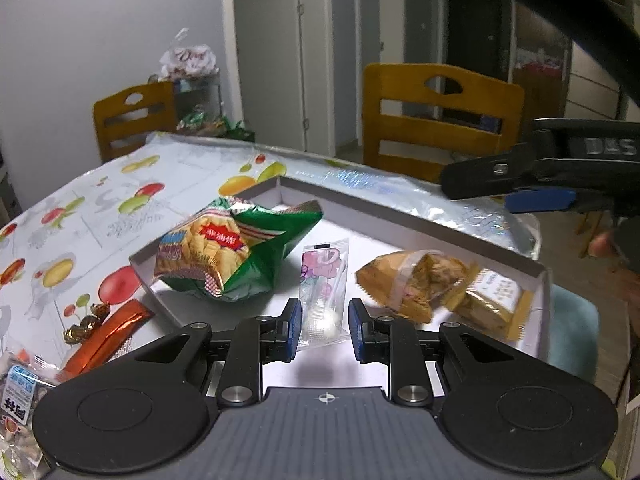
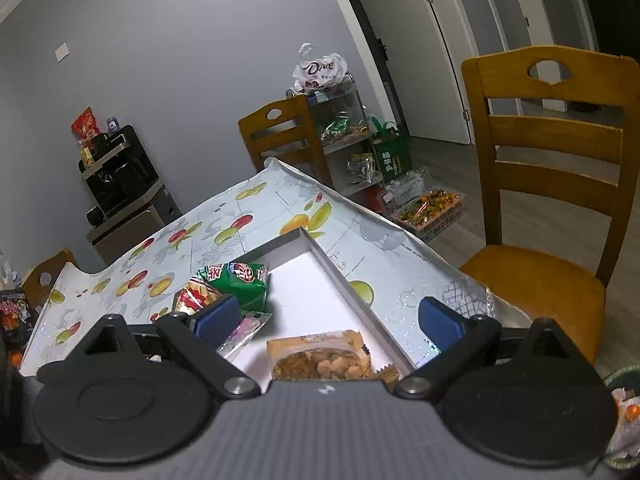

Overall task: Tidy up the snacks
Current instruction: 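Lower pink candy packet into the grey box and open left tool, then withdraw both tools from the box toward the loose snacks on the table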

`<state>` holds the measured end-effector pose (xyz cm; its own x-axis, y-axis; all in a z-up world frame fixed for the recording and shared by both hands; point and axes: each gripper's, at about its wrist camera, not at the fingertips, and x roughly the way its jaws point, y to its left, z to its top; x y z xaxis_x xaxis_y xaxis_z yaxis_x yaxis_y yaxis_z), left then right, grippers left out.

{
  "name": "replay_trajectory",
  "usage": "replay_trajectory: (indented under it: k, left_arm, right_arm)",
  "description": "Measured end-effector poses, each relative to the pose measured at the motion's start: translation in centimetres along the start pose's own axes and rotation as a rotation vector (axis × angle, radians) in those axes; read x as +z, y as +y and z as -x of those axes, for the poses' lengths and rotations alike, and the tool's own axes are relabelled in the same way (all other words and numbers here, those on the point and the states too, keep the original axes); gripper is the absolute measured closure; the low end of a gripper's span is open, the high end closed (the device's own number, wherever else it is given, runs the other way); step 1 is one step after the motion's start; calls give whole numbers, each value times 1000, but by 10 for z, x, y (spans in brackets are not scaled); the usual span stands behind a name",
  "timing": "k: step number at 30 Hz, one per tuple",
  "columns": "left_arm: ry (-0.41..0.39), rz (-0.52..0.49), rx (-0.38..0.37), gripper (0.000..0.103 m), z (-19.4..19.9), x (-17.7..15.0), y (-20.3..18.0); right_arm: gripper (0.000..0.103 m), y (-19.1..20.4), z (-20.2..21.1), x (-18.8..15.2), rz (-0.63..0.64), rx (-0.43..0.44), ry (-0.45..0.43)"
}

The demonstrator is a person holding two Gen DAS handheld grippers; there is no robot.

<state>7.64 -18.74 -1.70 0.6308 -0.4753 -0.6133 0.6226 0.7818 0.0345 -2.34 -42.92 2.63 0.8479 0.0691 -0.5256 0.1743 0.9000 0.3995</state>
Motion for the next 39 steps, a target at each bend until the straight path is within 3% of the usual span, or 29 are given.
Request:
replay_trajectory:
  k: [12,18,21,23,27,29,39]
  left_arm:
    - [40,-1,75,75,-22,0,3]
    - [29,-1,54,59,-15,0,2]
    - [22,0,59,43,-12,-1,2]
    - [16,21,54,25,-7,-2,3]
    - [7,51,35,11,5,-4,5]
    - [7,51,35,0,10,-5,5]
    - [-17,49,6,0,32,-7,7]
  right_arm:
    - [5,10,-3,-2,27,35,15]
    - [5,13,-4,-1,36,35,14]
    - [5,14,-4,-1,42,40,15]
    - [5,17,-4,-1,56,42,16]
    - [5,22,-7,-2,69,44,28]
    - [5,23,-9,-2,68,40,29]
    - [5,35,-12,-5,90,37,42]
